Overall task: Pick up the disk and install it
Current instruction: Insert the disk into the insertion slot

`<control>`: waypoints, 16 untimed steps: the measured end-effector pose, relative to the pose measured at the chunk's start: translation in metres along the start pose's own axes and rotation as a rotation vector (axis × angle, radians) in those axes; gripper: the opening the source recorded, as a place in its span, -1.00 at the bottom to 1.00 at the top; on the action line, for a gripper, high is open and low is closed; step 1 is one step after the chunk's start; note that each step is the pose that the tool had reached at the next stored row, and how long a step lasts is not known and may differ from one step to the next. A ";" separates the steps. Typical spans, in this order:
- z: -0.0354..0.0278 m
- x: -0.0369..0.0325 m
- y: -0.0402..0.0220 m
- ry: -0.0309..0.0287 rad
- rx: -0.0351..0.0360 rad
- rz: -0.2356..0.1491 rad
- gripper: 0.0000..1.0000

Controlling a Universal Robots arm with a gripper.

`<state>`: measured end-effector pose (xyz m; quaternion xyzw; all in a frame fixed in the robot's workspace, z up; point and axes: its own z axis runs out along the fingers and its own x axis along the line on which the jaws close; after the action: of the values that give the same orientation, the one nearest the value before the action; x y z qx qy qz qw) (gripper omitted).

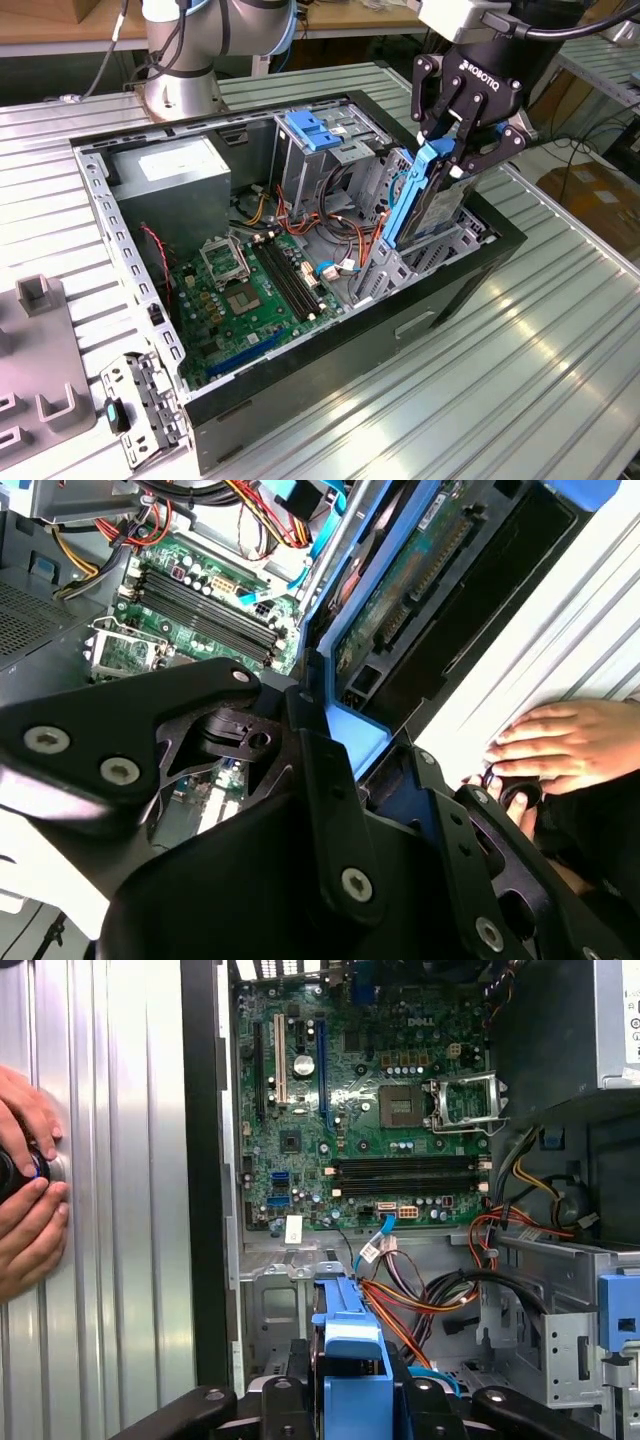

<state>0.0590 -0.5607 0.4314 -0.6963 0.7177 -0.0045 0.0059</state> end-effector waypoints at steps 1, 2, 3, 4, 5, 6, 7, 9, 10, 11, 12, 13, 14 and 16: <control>0.0000 0.0000 0.0000 0.0000 0.0000 0.000 -0.26; 0.0000 0.0000 0.0000 -0.0007 0.0002 0.000 -0.24; -0.0011 0.0000 -0.0001 -0.0006 0.0000 0.000 -0.24; -0.0017 0.0000 -0.0001 -0.0004 0.0000 0.000 -0.11; -0.0016 0.0000 0.0000 -0.0005 0.0000 0.000 -0.11; -0.0007 0.0000 0.0000 -0.0006 0.0000 0.000 -0.11; 0.0026 0.0000 0.0000 -0.0003 0.0000 0.000 -0.11; 0.0063 0.0001 0.0001 -0.0003 0.0000 0.000 -0.11; 0.0080 0.0001 0.0001 -0.0002 0.0000 0.000 -0.11; 0.0098 0.0001 0.0001 -0.0003 0.0000 0.000 -0.11; 0.0117 0.0001 0.0002 -0.0004 0.0000 0.000 -0.14; 0.0135 0.0000 0.0002 -0.0004 0.0000 0.000 -0.14; 0.0152 0.0001 0.0002 -0.0003 0.0000 0.000 -0.14; 0.0216 0.0001 0.0001 -0.0003 0.0000 0.000 -0.52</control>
<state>0.0592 -0.5607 0.4098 -0.6963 0.7177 -0.0044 0.0060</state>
